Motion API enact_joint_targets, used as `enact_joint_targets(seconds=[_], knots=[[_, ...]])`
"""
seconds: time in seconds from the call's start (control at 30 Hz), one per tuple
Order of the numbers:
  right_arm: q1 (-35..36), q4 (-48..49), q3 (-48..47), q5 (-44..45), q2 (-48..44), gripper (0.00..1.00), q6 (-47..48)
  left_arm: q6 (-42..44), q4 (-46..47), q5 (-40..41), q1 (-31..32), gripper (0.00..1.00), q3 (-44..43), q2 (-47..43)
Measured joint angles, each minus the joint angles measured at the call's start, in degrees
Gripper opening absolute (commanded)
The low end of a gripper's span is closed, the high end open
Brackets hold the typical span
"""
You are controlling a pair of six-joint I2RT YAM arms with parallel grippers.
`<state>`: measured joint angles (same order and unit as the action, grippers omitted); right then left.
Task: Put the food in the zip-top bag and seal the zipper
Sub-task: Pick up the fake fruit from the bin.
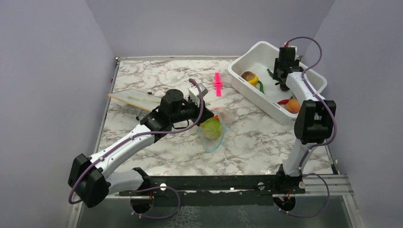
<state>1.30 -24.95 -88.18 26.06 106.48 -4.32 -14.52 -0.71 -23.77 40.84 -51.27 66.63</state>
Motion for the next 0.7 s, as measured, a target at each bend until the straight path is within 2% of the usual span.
enact_joint_targets(seconds=[0.1, 0.17, 0.23, 0.43, 0.7], knots=[[-1.73, -0.17, -1.51, -0.52, 2.82, 0.66, -0.63, 0.22, -0.04, 0.33, 0.0, 0.0, 0.0, 0.0], [-2.21, -0.17, -1.99, -0.85, 4.5, 0.67, -0.98, 0.59, -0.09, 0.98, 0.0, 0.0, 0.0, 0.0], [-2.27, -0.17, -1.99, -0.85, 5.88, 0.75, -1.05, 1.01, -0.17, 1.4, 0.0, 0.0, 0.0, -0.02], [-2.64, 0.04, -2.47, -0.81, 9.55, 0.83, -0.9, 1.49, -0.24, 2.4, 0.0, 0.0, 0.0, -0.09], [-4.9, 0.79, -5.55, -2.29, 13.33, 0.88, -0.87, 1.99, -0.28, 3.52, 0.0, 0.0, 0.0, -0.09]])
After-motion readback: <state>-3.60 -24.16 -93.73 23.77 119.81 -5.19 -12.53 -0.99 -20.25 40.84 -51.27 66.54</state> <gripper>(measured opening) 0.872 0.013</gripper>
